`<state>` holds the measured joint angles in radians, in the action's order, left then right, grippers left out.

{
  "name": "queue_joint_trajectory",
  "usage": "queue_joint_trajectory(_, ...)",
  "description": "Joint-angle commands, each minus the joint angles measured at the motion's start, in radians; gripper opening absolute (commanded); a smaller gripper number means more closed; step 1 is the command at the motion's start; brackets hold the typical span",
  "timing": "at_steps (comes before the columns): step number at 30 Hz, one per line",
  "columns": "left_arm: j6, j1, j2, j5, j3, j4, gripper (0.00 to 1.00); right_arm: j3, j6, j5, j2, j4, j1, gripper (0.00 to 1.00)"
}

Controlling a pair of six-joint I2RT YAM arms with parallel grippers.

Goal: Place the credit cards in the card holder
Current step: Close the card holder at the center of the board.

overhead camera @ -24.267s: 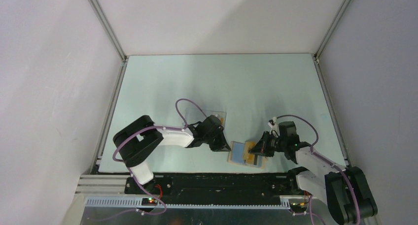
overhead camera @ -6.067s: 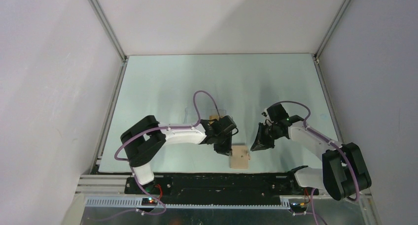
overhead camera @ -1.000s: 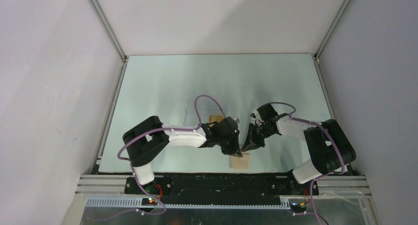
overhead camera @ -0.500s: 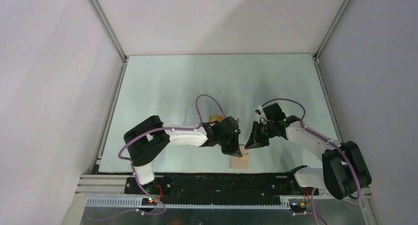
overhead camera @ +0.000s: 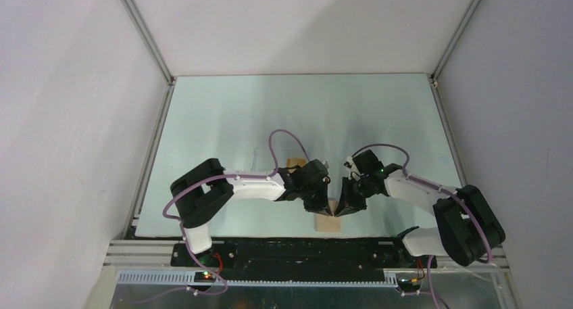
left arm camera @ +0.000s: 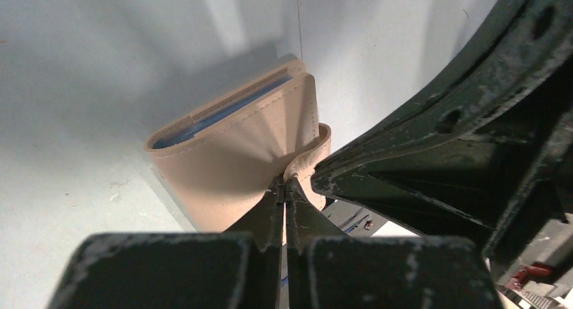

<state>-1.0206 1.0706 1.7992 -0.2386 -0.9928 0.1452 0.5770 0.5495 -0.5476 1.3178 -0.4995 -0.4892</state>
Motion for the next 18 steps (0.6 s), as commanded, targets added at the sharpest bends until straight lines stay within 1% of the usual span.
queue_joint_trajectory(1, 0.020, -0.004, 0.046, 0.081, 0.005, 0.116, 0.00, -0.003, 0.025, 0.029, 0.045, 0.061, -0.021, 0.00)
queue_joint_trajectory(10, 0.021, -0.003, 0.053, 0.078, 0.002, 0.121, 0.00, -0.002, 0.032, 0.080, 0.130, 0.092, -0.045, 0.00)
queue_joint_trajectory(18, 0.010, -0.003, 0.061, 0.081, 0.000, 0.136, 0.00, -0.001, 0.071, 0.228, 0.171, 0.018, -0.124, 0.00)
